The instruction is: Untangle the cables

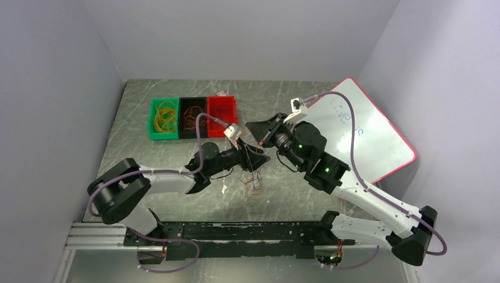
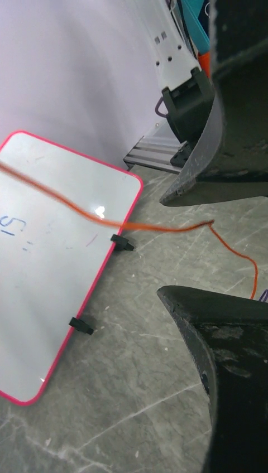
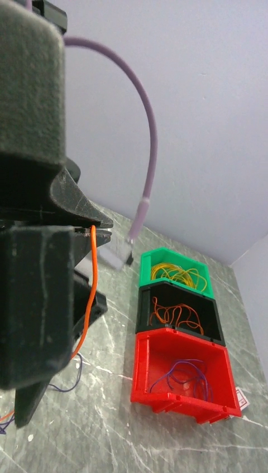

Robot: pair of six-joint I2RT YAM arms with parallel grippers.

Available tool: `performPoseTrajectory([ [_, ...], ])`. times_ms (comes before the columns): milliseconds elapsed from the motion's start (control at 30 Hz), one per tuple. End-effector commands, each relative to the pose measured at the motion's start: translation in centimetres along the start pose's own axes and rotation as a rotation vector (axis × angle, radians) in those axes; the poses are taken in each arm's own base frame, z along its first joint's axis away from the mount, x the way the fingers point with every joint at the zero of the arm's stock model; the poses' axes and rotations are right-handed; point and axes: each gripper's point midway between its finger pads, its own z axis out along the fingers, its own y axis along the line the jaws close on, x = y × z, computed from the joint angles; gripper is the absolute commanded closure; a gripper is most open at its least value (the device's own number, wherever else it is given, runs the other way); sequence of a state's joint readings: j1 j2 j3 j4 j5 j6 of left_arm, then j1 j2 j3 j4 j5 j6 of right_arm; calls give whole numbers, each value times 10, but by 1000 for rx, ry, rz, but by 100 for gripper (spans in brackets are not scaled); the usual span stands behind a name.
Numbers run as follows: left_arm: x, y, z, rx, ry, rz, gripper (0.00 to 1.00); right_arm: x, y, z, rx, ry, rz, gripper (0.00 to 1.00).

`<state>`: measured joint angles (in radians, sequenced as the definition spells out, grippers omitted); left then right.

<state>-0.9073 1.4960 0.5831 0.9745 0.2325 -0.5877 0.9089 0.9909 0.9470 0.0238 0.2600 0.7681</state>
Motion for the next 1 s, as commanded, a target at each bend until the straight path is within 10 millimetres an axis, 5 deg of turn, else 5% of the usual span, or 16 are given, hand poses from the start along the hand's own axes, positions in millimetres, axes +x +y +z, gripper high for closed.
performPoseTrajectory([
  [0, -1, 0, 20, 33, -27, 29, 44, -27, 28, -5, -76, -61, 31, 100],
  [167, 44, 6, 34, 47, 89, 20, 51, -53, 48, -10, -116, -113, 9, 100],
  [333, 79, 15, 23, 24, 152, -14, 57, -88, 68, -17, -135, -191, -54, 100],
  [600, 115, 24, 3, -17, 229, -27, 65, -144, 105, -28, -177, -314, -172, 100],
  [967, 140, 32, -15, -62, 285, -31, 66, -221, 151, -50, -201, -500, -302, 100],
])
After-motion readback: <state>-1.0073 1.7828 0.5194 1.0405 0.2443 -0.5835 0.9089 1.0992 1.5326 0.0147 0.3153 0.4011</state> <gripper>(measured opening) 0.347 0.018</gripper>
